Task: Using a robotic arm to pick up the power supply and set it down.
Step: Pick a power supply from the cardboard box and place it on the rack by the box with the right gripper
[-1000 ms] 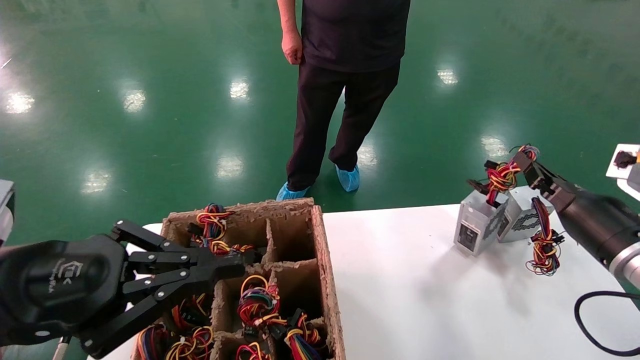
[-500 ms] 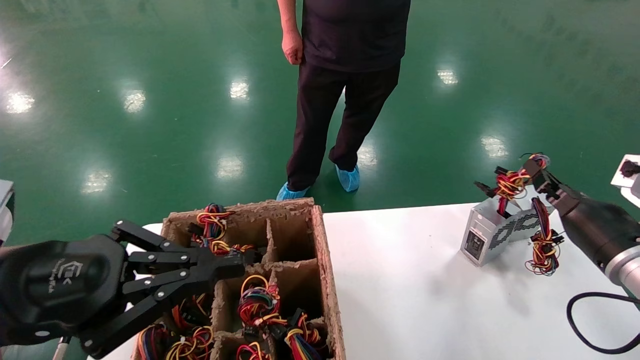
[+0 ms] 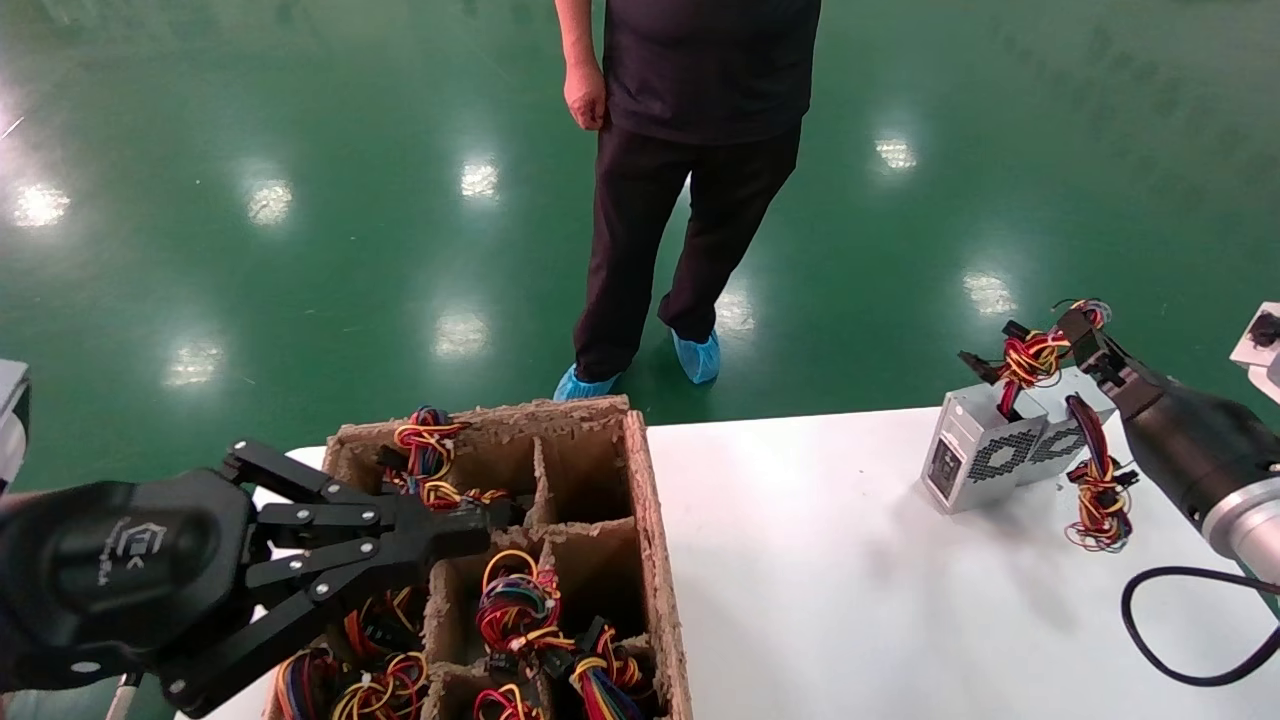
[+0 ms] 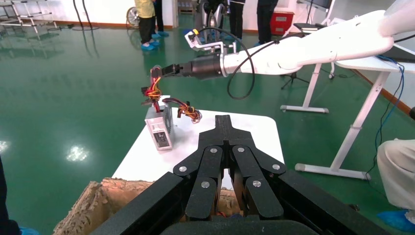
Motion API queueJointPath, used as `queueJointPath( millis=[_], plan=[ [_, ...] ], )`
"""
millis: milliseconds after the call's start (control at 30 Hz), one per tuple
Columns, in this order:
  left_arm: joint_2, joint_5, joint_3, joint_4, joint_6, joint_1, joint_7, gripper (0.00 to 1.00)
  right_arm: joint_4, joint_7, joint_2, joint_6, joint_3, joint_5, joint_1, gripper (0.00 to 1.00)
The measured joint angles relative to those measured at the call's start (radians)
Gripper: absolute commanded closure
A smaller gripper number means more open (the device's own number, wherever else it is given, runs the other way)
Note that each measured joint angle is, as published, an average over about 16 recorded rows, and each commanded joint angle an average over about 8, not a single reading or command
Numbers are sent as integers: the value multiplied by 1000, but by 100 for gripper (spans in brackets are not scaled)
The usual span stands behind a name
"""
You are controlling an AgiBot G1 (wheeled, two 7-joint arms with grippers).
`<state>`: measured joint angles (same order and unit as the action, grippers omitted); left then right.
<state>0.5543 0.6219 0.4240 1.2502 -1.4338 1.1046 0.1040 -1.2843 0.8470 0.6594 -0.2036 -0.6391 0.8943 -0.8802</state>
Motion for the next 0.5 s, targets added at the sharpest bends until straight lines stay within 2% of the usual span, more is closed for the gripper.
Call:
queueJointPath(
  millis=[300,333,367,500],
  plan=[
    [0,0,0,0,0,0,0,100,16,-14,12,-43,-28,-34,-7,100],
    [0,0,0,0,0,0,0,100,17,-16,12,-47,-32,-37,-7,96],
    [0,0,0,0,0,0,0,100,18,-18,11,-50,-35,-40,-7,86],
    [0,0,0,0,0,0,0,100,17,-27,5,-62,-47,-55,-7,36]
  ],
)
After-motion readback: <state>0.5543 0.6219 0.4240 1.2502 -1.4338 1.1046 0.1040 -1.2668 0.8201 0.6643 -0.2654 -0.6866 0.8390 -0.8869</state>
